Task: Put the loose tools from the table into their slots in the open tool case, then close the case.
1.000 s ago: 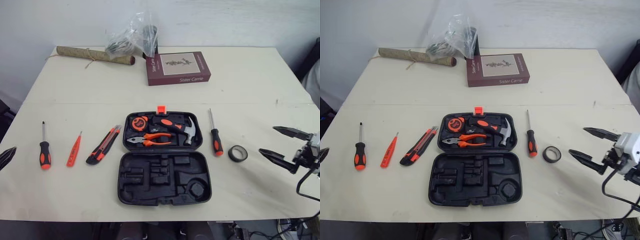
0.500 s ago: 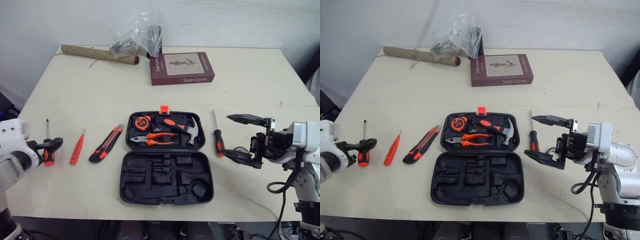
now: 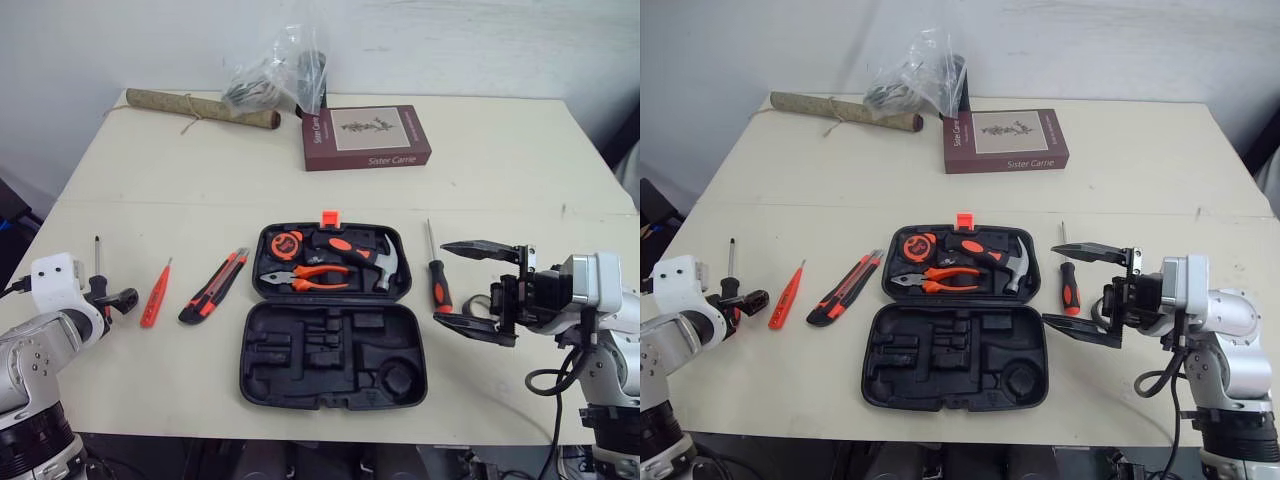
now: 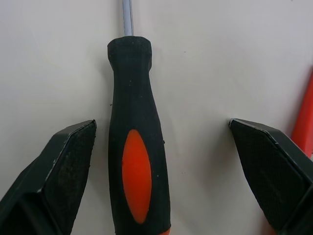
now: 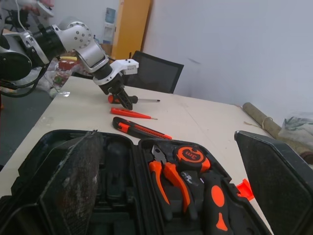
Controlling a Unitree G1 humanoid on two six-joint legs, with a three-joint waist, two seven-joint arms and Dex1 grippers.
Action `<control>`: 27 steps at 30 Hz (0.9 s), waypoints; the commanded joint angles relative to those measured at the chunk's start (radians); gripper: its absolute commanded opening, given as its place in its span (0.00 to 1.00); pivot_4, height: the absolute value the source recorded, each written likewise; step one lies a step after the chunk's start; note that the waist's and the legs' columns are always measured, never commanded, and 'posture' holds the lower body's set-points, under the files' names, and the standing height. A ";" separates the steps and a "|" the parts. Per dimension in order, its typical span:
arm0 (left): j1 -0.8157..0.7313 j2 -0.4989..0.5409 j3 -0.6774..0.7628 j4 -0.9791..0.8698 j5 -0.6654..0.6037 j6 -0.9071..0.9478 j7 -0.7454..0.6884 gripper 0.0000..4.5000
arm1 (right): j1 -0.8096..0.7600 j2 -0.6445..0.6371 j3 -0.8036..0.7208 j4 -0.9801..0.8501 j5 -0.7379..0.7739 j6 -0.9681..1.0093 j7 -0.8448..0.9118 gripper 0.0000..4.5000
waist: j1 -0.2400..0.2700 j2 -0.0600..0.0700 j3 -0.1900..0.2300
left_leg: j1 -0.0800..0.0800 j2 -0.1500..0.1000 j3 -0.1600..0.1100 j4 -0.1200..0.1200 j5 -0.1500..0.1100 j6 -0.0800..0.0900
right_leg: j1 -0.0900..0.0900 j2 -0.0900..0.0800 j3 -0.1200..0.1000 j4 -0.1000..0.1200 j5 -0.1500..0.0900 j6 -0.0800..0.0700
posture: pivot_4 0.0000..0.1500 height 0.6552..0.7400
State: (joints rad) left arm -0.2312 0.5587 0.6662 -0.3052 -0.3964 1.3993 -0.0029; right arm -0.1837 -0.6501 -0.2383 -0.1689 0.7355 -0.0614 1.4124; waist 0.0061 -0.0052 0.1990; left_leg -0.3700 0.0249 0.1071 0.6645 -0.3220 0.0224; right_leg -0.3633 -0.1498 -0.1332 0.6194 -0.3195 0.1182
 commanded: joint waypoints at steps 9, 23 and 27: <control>0.090 0.014 0.045 0.050 0.044 -0.039 -0.055 0.18 | 0.016 0.018 0.015 -0.093 0.037 -0.003 0.023 1.00 | -0.009 0.001 -0.001 | 0.001 0.001 0.003 -0.001 -0.001 -0.001 | -0.002 0.000 0.003 0.001 0.000 -0.001 | 1.00 1.00; 0.182 0.257 -0.029 -0.126 -0.134 -0.827 -0.812 0.18 | 0.039 -0.058 -0.110 0.051 -0.011 -0.079 0.036 1.00 | 0.000 -0.007 -0.001 | -0.003 0.003 0.012 0.000 -0.002 -0.001 | -0.012 -0.001 0.008 0.001 0.000 -0.003 | 1.00 1.00; 0.146 0.384 -0.177 -0.128 -0.176 -0.871 -1.021 0.18 | 0.059 -0.083 -0.141 0.107 -0.027 -0.104 0.065 1.00 | -0.007 -0.005 0.000 | -0.002 0.005 0.013 0.000 -0.002 -0.002 | -0.012 0.001 0.009 0.001 -0.001 -0.005 | 1.00 1.00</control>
State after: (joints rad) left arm -0.0725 0.9024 0.5370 -0.4171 -0.5507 0.5645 -0.9379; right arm -0.1366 -0.7119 -0.3365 -0.0711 0.7100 -0.1382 1.4538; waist -0.0008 -0.0100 0.1993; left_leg -0.3720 0.0301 0.1200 0.6640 -0.3238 0.0202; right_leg -0.3758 -0.1488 -0.1242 0.6204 -0.3207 0.1129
